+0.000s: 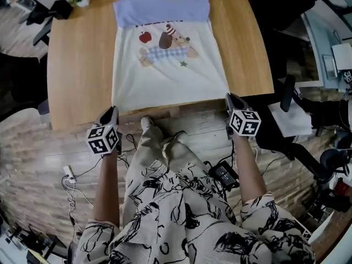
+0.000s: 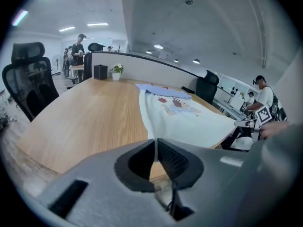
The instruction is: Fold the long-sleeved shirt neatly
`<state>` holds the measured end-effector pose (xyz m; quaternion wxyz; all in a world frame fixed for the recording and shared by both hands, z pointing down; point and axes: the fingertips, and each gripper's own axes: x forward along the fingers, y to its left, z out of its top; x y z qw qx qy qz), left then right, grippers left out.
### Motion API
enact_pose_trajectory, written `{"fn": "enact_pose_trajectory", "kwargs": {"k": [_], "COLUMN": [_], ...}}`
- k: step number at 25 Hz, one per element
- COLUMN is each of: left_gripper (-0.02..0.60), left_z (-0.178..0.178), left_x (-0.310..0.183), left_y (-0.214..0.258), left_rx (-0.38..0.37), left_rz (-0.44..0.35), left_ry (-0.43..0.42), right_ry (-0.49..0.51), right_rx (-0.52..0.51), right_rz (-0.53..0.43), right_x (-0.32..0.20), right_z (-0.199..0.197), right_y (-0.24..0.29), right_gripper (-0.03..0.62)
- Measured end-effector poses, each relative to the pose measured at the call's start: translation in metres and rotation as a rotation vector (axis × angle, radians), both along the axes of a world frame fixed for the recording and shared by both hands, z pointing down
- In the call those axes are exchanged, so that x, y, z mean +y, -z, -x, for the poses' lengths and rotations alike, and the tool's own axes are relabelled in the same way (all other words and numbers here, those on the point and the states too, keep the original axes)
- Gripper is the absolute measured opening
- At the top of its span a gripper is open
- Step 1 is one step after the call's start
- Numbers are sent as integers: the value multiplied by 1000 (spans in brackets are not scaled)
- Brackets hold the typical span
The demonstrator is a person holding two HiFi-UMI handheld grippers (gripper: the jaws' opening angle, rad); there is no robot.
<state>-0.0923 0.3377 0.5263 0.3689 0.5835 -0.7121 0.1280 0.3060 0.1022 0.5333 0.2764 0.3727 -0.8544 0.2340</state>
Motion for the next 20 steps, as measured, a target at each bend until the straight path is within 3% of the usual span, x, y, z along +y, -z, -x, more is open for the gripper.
{"fn": "enact_pose_trajectory", "kwargs": {"k": [8,14,20], "left_gripper": [22,21,22], "left_z": [9,50,90], "left_x": [-23,-72,-126], "left_y": [44,116,171], "left_rx": [-59,-124,-148], "left_rz": [-97,-217,-339], "left_ry": [20,54,52], "right_ry": [60,73,58], "right_rx": [-115,-233,-278], "right_rz": [-69,-147,-242], "right_x": [-34,-84,-141], "right_z": [9,40,73], "right_y": [48,118,174], "right_gripper": [20,20,20]}}
